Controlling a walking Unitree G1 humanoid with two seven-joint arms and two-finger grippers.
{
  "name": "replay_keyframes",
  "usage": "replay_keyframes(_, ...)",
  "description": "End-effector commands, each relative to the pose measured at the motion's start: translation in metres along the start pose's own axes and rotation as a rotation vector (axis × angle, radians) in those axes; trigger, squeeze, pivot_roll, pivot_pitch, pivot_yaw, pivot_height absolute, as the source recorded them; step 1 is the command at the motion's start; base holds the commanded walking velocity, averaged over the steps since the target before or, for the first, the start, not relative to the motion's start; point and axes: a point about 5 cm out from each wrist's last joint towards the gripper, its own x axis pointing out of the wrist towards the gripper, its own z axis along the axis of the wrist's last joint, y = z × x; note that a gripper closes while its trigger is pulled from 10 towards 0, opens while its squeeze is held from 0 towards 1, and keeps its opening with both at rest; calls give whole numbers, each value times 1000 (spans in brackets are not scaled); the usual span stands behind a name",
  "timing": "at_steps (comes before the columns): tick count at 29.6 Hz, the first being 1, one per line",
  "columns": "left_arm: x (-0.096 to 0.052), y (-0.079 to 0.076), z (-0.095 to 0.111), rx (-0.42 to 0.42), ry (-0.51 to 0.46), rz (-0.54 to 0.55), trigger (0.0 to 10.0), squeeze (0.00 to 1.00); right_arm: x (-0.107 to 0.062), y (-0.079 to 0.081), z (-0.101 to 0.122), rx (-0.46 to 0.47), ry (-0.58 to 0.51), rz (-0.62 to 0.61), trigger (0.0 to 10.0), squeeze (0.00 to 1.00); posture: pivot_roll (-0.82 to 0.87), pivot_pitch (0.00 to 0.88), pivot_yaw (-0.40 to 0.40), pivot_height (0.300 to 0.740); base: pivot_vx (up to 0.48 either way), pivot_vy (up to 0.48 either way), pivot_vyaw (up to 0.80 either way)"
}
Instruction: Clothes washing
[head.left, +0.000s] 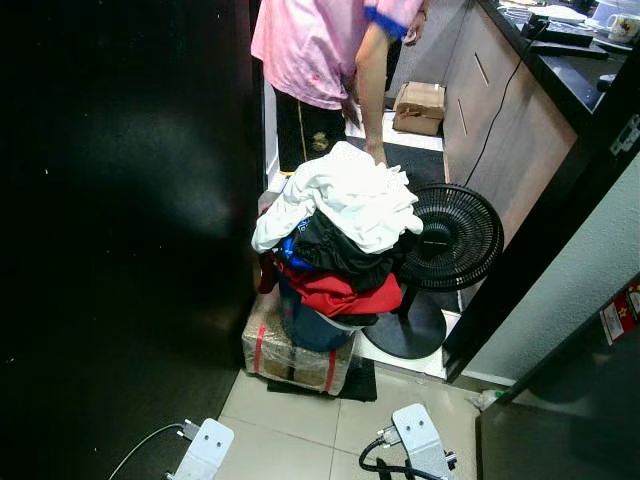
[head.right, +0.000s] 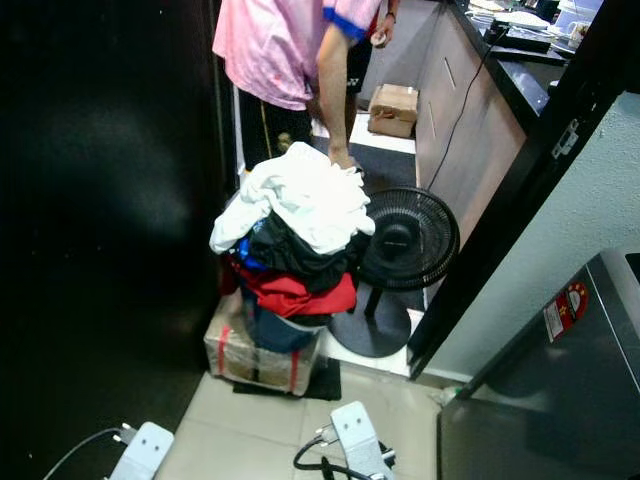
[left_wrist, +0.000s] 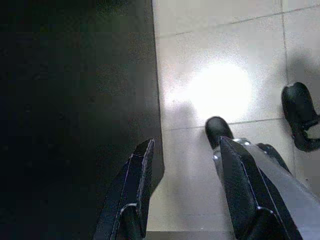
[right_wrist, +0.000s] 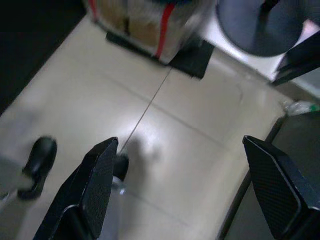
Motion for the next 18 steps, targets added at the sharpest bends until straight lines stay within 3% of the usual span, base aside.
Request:
replay_keyframes(1,1,13,6,-51,-36,40,10000,0,1,-11,10,29,-69,-52,10000,0,60,11,-22,740,0,0,0)
replay_keyframes(6,2,34,25,-156,-136,106,10000,0,2,-16,34,66,-206,-82,10000,0,64,15,-23,740,0,0,0)
replay_keyframes(10,2,41,38,-212,-211,129,10000,0,3,-13,46,89,-273,-81,10000,0,68,14,-31,740,0,0,0)
replay_keyframes(18,-1,40,57,-217,-321,129,10000,0,5,-6,55,93,-312,-61,10000,0,71,22,-41,740,0,0,0)
